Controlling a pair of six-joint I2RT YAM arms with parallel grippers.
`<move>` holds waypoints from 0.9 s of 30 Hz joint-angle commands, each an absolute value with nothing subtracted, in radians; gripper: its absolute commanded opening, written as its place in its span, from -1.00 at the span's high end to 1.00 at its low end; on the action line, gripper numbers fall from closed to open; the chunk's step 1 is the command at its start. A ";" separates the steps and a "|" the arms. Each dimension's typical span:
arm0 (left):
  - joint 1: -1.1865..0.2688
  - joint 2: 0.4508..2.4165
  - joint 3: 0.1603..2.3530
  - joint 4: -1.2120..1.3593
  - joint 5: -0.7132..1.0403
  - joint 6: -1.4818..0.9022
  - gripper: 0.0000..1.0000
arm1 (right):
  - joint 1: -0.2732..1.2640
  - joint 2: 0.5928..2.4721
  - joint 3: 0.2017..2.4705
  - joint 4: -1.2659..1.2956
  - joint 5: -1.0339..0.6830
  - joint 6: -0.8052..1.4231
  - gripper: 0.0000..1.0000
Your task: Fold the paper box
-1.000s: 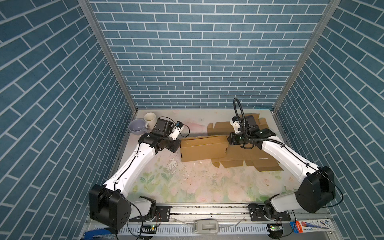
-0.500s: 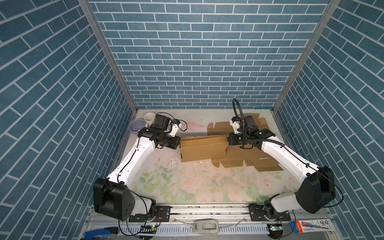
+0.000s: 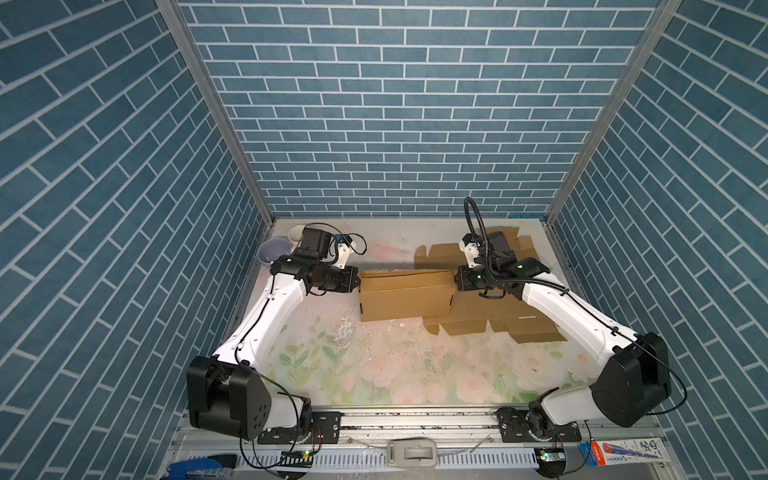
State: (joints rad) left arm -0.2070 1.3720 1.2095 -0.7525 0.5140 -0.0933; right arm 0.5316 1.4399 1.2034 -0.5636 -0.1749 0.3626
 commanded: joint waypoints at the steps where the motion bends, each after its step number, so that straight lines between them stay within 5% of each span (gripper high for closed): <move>1: -0.201 1.386 1.178 -0.703 0.550 -0.127 1.00 | 0.550 1.454 1.189 -0.654 -0.184 0.391 1.00; 23: -0.192 1.376 1.058 -0.656 0.458 -0.124 1.00 | 0.552 1.456 1.235 -0.628 -0.277 0.428 1.00; 27: -0.192 1.373 1.055 -0.659 0.456 -0.118 1.00 | 0.529 1.434 1.269 -0.646 -0.311 0.393 0.70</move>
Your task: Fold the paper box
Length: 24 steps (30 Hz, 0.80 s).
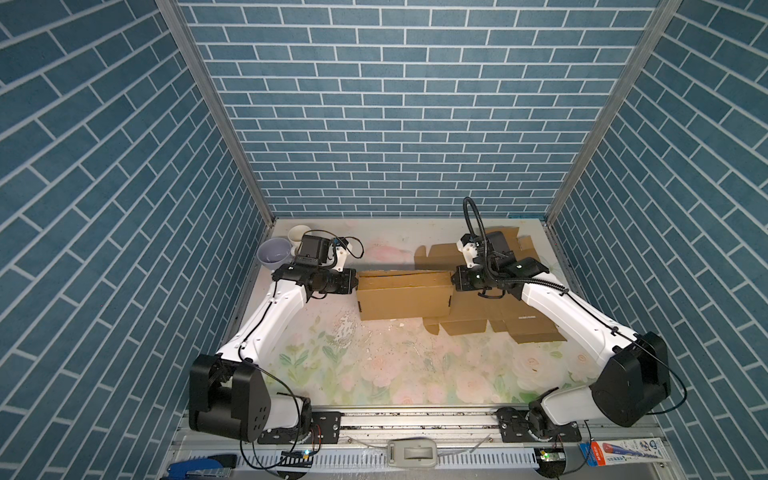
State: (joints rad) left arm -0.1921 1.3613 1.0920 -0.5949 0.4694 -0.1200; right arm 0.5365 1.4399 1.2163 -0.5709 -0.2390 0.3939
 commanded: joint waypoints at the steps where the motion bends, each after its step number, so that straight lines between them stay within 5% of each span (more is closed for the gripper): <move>1: -0.192 1.374 1.054 -0.660 0.455 -0.115 1.00 | 0.518 1.425 1.283 -0.655 -0.322 0.375 0.55; 6: -0.192 1.373 1.046 -0.659 0.446 -0.110 1.00 | 0.494 1.399 1.364 -0.747 -0.324 0.192 0.03; 12: -0.192 1.374 1.046 -0.648 0.452 -0.118 1.00 | 0.549 1.413 1.457 -0.816 -0.145 -0.131 -0.33; 15: -0.193 1.376 1.049 -0.648 0.453 -0.118 1.00 | 0.633 1.438 1.467 -0.771 -0.059 -0.318 -0.65; 24: -0.195 1.380 1.036 -0.647 0.446 -0.117 1.00 | 0.772 1.610 1.549 -0.649 -0.053 -0.685 -0.79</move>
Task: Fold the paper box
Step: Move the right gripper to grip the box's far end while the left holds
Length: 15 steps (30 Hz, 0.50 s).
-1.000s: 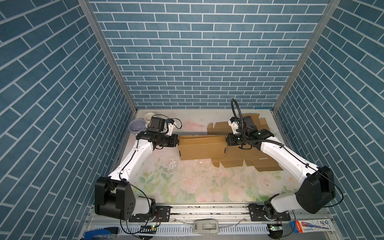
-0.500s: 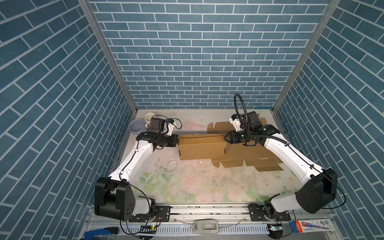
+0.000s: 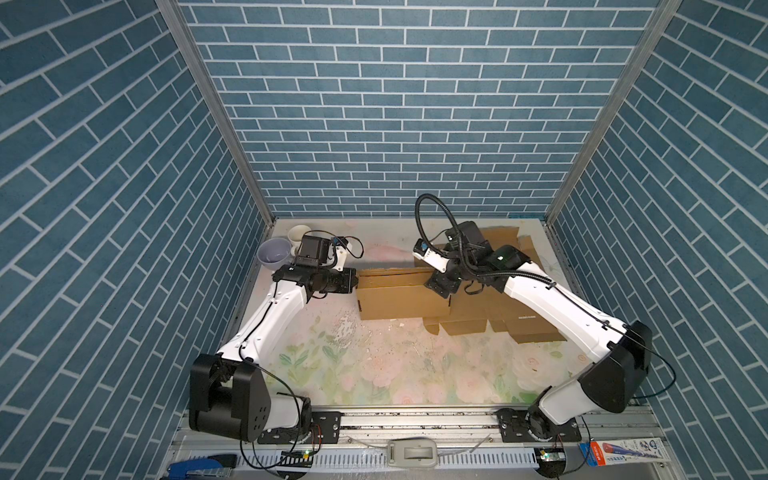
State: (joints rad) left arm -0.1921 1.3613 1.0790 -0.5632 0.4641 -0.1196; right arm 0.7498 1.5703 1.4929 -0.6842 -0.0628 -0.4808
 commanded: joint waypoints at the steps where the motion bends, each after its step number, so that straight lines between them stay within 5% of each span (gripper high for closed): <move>1: -0.195 1.380 1.034 -0.648 0.443 -0.115 1.00 | 0.781 1.629 1.562 -0.646 -0.057 -0.706 -0.80; 15: -0.195 1.375 1.030 -0.652 0.444 -0.104 1.00 | 0.855 1.773 1.611 -0.678 -0.017 -0.813 -0.57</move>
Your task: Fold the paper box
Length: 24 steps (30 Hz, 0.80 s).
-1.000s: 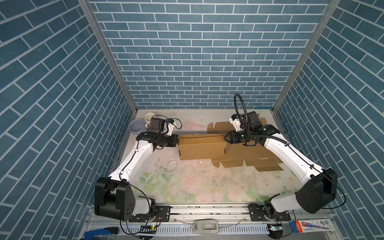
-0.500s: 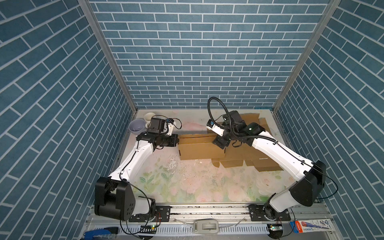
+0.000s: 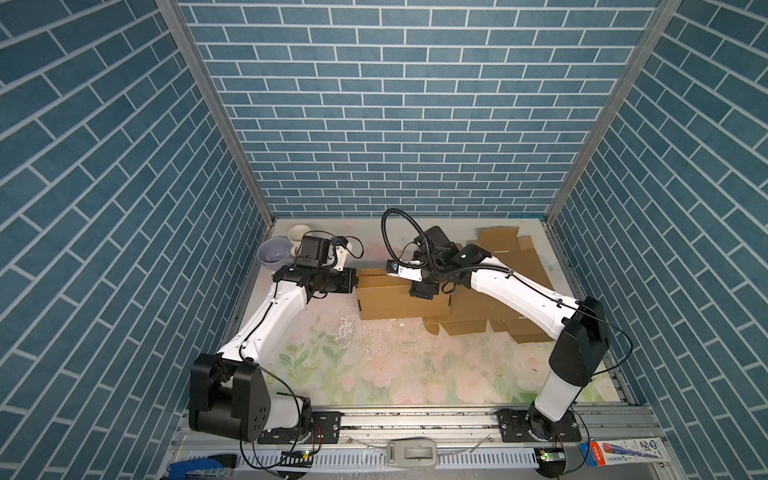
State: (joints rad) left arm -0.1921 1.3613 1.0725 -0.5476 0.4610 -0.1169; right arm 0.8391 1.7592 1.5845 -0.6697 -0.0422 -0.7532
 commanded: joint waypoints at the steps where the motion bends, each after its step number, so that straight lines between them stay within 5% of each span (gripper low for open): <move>1: -0.195 1.375 1.029 -0.651 0.448 -0.107 1.00 | 0.862 1.774 1.607 -0.676 -0.011 -0.811 -0.53; 10: -0.195 1.319 1.029 -0.621 0.546 -0.128 0.68 | 0.875 1.769 1.527 -0.631 0.039 -0.784 0.01; 24: -0.033 1.191 1.092 -0.632 0.684 -0.185 0.23 | 0.887 1.752 1.451 -0.576 0.063 -0.738 0.24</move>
State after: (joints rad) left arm -0.0772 1.2282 1.0611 -0.6376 0.6254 -0.1371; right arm 0.8772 1.7515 1.5032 -0.5365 0.0616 -0.7597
